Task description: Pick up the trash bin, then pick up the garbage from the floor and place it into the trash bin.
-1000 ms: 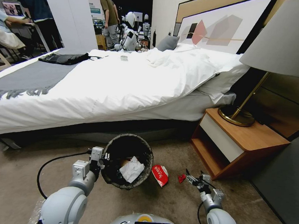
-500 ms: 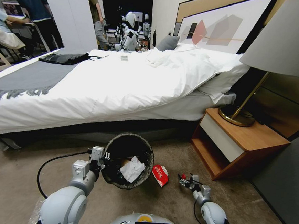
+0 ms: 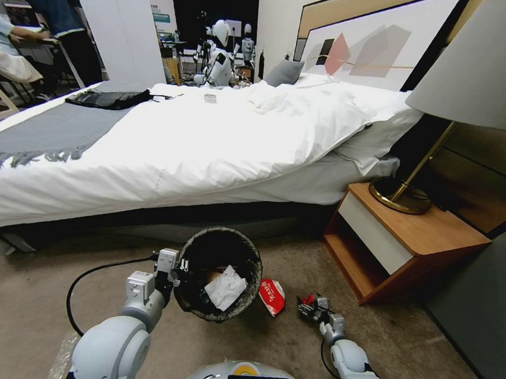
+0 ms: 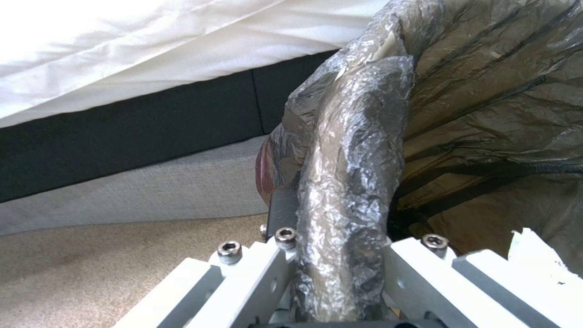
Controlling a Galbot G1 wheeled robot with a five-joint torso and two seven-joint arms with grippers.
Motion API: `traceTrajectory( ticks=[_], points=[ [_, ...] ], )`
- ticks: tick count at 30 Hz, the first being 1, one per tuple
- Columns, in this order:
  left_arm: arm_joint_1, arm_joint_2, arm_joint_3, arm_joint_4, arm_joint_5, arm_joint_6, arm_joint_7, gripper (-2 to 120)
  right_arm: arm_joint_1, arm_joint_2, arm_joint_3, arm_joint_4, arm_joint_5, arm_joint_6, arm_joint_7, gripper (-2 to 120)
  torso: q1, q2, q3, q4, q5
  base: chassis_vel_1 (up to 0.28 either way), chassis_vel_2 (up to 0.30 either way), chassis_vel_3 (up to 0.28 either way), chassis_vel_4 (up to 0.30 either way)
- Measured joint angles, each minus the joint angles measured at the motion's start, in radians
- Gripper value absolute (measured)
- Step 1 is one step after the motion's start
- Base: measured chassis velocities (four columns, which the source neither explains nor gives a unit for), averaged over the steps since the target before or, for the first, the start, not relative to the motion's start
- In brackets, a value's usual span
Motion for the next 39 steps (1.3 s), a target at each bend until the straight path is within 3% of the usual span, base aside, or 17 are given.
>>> traceTrajectory(
  ticks=[12,31,39],
  points=[
    [-0.004,0.005,0.000,0.010,0.000,-0.001,0.001,1,0.047,0.014,-0.003,-0.107,0.014,0.025,0.021,100,0.000,0.000,0.000,0.0001,0.0001,0.000,0.000,0.000,0.000],
    [-0.007,0.008,-0.002,0.016,0.000,-0.004,0.002,1,0.047,0.024,0.004,-0.101,0.027,0.031,0.045,100,0.000,0.000,0.000,0.0000,0.0000,0.000,0.000,0.000,0.000],
    [-0.007,0.009,-0.004,0.018,0.000,-0.005,0.003,1,0.042,0.026,0.006,-0.100,0.030,0.029,0.042,73,0.000,0.000,0.000,0.0000,0.0000,0.000,0.000,0.000,0.000]
  ],
)
